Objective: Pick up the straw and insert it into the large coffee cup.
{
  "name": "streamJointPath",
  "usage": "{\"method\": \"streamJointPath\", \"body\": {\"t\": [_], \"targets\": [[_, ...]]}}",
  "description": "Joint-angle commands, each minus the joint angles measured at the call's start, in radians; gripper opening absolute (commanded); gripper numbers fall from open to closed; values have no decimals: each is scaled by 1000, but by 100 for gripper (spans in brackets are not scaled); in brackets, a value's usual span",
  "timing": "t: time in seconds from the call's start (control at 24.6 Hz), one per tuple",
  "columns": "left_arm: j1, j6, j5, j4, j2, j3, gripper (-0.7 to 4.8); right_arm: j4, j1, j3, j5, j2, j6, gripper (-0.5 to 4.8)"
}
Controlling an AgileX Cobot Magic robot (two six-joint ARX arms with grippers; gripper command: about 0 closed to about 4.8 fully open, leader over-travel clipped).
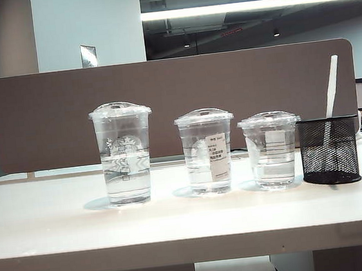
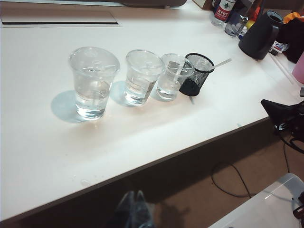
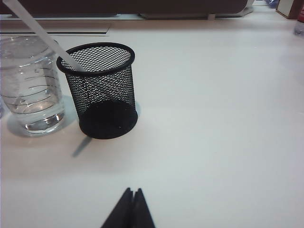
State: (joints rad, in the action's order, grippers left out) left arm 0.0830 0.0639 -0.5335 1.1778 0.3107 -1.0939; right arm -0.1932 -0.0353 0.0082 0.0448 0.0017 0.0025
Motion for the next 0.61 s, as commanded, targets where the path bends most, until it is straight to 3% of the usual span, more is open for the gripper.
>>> {"method": "streamJointPath", "body": {"t": [0.04,0.16,0.28,0.61], "targets": [[0,-5,6,-21,0,-3,-3,13,-1,-7,1,-1,-3,-5],[0,-53,21,-48,0,-3,-3,13,-1,-7,1,-1,-3,-5],[-1,-158,21,-40,0,-3,-3,13,-1,-7,2,-1,-3,-5],[-1,-210,48,-36,1,10,-3,13,-1,-7,2,-1,-3,-5]]}}
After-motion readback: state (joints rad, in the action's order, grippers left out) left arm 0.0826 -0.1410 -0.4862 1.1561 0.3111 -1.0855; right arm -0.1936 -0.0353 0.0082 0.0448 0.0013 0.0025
